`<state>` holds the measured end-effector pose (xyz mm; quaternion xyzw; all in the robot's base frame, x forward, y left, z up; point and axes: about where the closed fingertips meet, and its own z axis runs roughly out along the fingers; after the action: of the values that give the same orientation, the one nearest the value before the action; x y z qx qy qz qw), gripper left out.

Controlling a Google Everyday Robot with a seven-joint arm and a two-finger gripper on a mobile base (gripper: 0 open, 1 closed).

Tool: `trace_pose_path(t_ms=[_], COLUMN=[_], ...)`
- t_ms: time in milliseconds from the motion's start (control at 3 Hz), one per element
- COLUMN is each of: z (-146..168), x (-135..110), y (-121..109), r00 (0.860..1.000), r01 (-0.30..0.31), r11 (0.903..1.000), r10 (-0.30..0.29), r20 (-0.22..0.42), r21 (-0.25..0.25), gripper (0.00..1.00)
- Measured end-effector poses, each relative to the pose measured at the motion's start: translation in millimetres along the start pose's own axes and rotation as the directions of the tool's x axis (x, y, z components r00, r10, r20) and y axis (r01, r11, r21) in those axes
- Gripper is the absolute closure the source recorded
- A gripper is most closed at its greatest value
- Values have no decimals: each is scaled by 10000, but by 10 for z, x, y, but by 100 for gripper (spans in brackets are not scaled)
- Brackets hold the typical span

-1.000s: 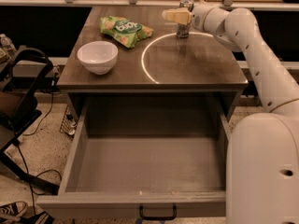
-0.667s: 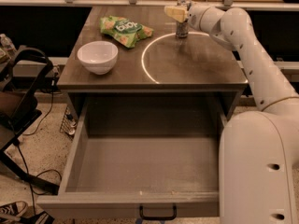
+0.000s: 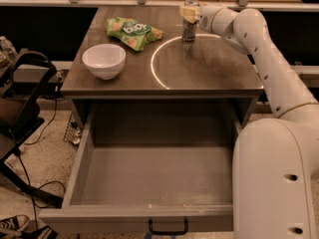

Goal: Place redbull can into white bowl

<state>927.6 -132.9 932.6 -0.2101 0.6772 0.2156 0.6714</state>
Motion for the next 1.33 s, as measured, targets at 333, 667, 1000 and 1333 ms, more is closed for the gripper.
trace_pose_path(t_ms=[333,667,1000,1333], z=[2,-75,-329,-745], x=[-54,-350,-742,-1017], y=[24,55,124,641], r00=[10000,9991,9975,9973], r01=[67,427,702,683], r11=[10000,9990,9971,9971], r10=[-67,-428,-703,-692], r20=[9,78,18,-244], r21=[-7,98,296,-339], gripper=[100,100,100,100])
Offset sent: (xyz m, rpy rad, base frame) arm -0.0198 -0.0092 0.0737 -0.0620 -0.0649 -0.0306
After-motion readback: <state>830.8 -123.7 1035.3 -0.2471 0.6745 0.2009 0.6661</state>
